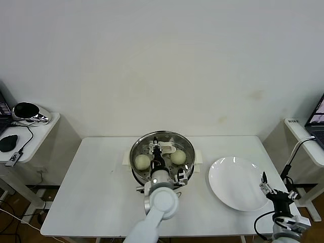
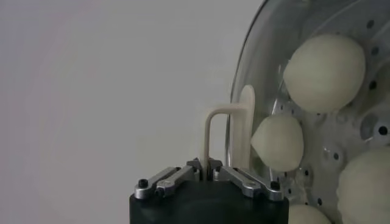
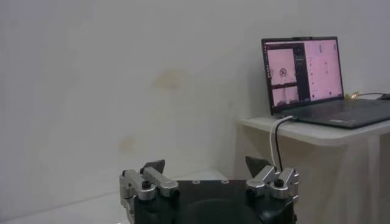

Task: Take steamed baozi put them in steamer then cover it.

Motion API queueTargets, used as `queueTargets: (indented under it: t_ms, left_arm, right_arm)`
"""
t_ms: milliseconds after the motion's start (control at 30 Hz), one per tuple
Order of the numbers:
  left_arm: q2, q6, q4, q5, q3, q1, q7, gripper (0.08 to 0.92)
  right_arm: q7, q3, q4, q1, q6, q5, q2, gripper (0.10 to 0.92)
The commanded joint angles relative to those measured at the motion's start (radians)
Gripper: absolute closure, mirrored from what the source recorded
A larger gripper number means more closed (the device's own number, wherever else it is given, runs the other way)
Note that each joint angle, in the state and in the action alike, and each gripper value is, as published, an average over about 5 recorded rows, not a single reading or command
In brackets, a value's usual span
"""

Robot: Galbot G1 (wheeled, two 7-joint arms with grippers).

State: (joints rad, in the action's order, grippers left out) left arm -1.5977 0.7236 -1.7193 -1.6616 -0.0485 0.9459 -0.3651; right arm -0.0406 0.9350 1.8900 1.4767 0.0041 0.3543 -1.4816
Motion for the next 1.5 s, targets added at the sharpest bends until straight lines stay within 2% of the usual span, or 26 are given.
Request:
queueTargets:
  t_ms: [33,500,633,767,867,1000,1133,1233,1333,1500]
  left_arm:
    - [0.010,-0.021,-0.085,0.009,-0.015,0.010,-0.034,0.673]
    - [0.072,-0.021,-0.288,0.085,-0.056,0.112,-0.091,0.267]
    - [0.096,-0.024,-0.368,0.117,-0.048,0.154,-0.094,0.190]
    - [0.130,-0.043,-0.491,0.209,0.005,0.192,-0.074,0.178]
    - [0.170,-0.068,-0.587,0.395,0.097,0.218,-0.037,0.177]
    - [0.237,-0.120,-0.651,0.795,0.261,0.272,0.128,0.177]
    - [0.245,-0.267,-0.627,1.150,0.481,0.379,0.282,0.177]
    - [0.234,-0.419,-0.577,1.313,0.613,0.488,0.335,0.177]
    - [0.221,-0.526,-0.514,1.432,0.695,0.585,0.350,0.177]
    - [0.179,-0.581,-0.423,1.545,0.757,0.676,0.348,0.177]
  right_arm:
    - [0.001,0.000,0.000,-0.002,0.000,0.000,-0.001,0.203]
    - [0.000,-0.004,-0.009,-0.004,0.008,-0.002,0.001,0.203]
    - [0.000,-0.007,-0.005,-0.003,0.006,-0.002,0.000,0.203]
    - [0.000,-0.022,0.008,0.011,0.000,-0.001,0.002,0.203]
    - [-0.002,-0.054,0.018,0.031,-0.006,-0.013,0.006,0.203]
    - [-0.005,-0.097,0.034,0.059,-0.003,-0.027,0.022,0.203]
    - [-0.002,-0.140,0.058,0.093,-0.004,-0.050,0.051,0.203]
    - [0.002,-0.163,0.079,0.119,-0.012,-0.079,0.081,0.203]
    - [0.010,-0.193,0.098,0.145,-0.023,-0.090,0.102,0.203]
    - [-0.005,-0.247,0.122,0.213,-0.003,-0.131,0.089,0.203]
